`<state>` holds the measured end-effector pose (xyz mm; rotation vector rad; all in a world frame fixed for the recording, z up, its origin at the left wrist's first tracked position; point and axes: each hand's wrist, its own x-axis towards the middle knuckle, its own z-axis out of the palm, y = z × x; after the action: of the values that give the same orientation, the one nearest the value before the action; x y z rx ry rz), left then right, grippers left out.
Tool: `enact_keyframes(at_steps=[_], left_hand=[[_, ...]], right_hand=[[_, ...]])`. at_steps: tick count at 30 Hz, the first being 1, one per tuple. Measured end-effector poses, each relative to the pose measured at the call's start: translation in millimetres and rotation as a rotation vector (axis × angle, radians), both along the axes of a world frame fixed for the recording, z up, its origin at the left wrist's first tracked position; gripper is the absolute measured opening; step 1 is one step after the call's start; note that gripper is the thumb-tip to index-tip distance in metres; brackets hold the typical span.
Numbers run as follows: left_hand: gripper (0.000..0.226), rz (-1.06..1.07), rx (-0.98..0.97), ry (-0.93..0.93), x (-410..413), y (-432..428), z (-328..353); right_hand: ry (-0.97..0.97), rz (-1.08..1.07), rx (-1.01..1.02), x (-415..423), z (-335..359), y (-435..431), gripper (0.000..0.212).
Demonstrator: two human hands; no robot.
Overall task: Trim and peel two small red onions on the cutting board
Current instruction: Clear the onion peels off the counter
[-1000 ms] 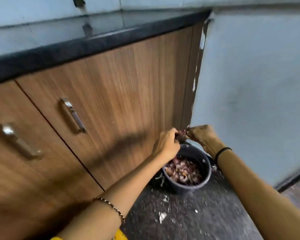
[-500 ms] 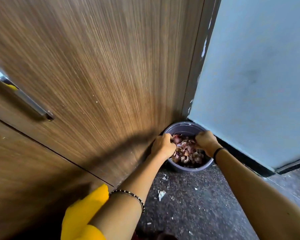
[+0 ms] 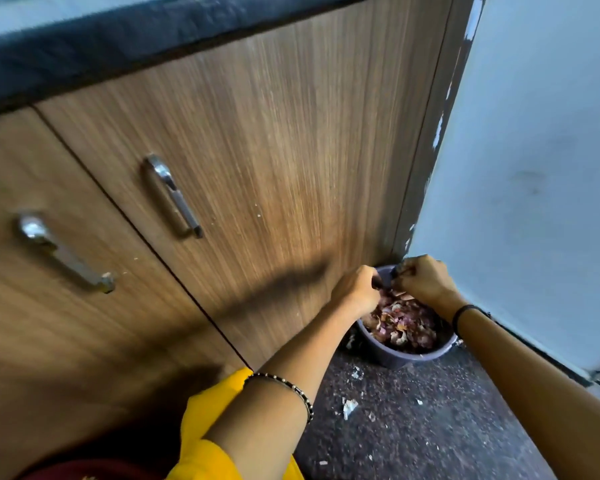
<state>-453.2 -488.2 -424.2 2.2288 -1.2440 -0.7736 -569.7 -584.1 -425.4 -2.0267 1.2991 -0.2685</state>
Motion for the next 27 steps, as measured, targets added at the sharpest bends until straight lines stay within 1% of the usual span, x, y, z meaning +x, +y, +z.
enact_keyframes(at_steps=[3, 5, 7, 9, 10, 12, 16, 19, 22, 27], left_hand=[[0.03, 0.042, -0.032, -0.025, 8.8, 9.9, 26.8], [0.03, 0.057, -0.072, -0.043, 15.3, 20.8, 53.4], [0.031, 0.058, -0.121, -0.09, 20.2, 32.8, 83.9], [0.033, 0.044, -0.163, -0.129, 25.2, 48.8, 114.3], [0.033, 0.034, -0.178, -0.139, 27.4, 54.8, 128.1], [0.031, 0.026, -0.232, -0.173, 31.3, 67.3, 156.9], [0.023, 0.033, -0.349, -0.299, 36.3, 93.6, 217.6], [0.024, 0.077, -0.417, -0.416, 46.9, 117.2, 261.1], [0.025, 0.083, -0.48, -0.495, 61.4, 144.6, 304.4], [0.026, 0.114, -0.522, -0.693, 82.8, 194.1, 358.7]], right_hand=[[-0.041, 0.036, -0.047, 1.3, 36.9, 11.1, 0.029], [-0.099, 0.051, -0.069, 5.2, 63.9, 19.8, 0.033], [-0.188, 0.06, -0.05, 8.8, 93.4, 30.6, 0.027], [-0.264, 0.077, -0.043, 12.4, 124.4, 45.2, 0.015], [-0.294, 0.094, -0.055, 14.7, 139.2, 51.9, 0.009], [-0.352, 0.141, -0.107, 20.5, 169.4, 65.9, 0.004], [-0.476, 0.218, -0.178, 34.6, 226.9, 93.4, 0.004], [-0.567, 0.279, -0.23, 47.1, 269.5, 114.3, 0.004], [-0.631, 0.335, -0.29, 61.9, 310.4, 134.0, 0.004], [-0.703, 0.434, -0.367, 94.6, 357.3, 163.3, 0.005]])
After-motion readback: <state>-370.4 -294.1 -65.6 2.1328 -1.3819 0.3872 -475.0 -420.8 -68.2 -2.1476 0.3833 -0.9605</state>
